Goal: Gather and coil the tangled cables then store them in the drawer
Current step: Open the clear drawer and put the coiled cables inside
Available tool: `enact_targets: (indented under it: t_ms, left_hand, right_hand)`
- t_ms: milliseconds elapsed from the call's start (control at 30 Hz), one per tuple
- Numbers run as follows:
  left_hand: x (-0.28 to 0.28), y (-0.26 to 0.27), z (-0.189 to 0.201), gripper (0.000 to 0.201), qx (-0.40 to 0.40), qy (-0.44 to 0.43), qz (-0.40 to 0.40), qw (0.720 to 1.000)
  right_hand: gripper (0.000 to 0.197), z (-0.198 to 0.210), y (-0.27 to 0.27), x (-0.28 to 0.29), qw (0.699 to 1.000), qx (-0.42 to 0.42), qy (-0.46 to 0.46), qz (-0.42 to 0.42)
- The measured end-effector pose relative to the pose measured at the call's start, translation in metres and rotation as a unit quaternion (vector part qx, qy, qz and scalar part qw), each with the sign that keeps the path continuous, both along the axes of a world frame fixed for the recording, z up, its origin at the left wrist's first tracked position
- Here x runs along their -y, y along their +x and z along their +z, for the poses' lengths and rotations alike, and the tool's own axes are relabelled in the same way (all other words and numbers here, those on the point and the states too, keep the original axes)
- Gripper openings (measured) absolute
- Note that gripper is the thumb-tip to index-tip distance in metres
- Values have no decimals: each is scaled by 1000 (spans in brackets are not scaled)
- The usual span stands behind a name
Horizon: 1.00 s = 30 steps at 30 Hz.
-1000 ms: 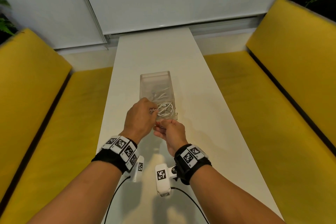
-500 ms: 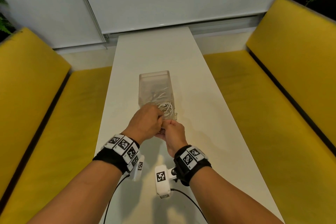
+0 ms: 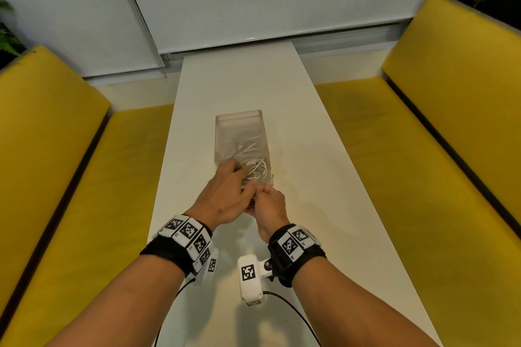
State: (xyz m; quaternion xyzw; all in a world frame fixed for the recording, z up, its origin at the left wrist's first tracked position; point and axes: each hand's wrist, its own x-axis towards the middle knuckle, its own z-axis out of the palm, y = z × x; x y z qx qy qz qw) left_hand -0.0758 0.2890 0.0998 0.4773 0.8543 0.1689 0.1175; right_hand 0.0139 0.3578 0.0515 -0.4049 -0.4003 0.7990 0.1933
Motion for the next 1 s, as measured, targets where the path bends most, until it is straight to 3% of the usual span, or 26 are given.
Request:
enact_targets:
  t_ms: [200,300,433,567,733,1000]
  left_hand:
    - [-7,0,3,52,-36,-105,-10,994]
    - [-2,0,7,46,-8,-52,-4,999]
    - [17,7,8,36,-43,54,16,997]
    - [25,13,-1,38,-73,29,-33,996]
    - [18,18,0,38,-55,16,-33,998]
    - [7,10,6,57,-10,-63,-46,997]
  right_hand:
    - [24,1,2,0,1000,8,8,7]
    - [23,5,3,-1,1000,-6,2,9]
    - [12,6,2,0,1000,-19,-18,4]
    - [10,3,1,1,1000,-5,-10,-5]
    - [12,0,1,0,1000,4,3,-6]
    - [7,-4,1,0,1000,-9,3,0]
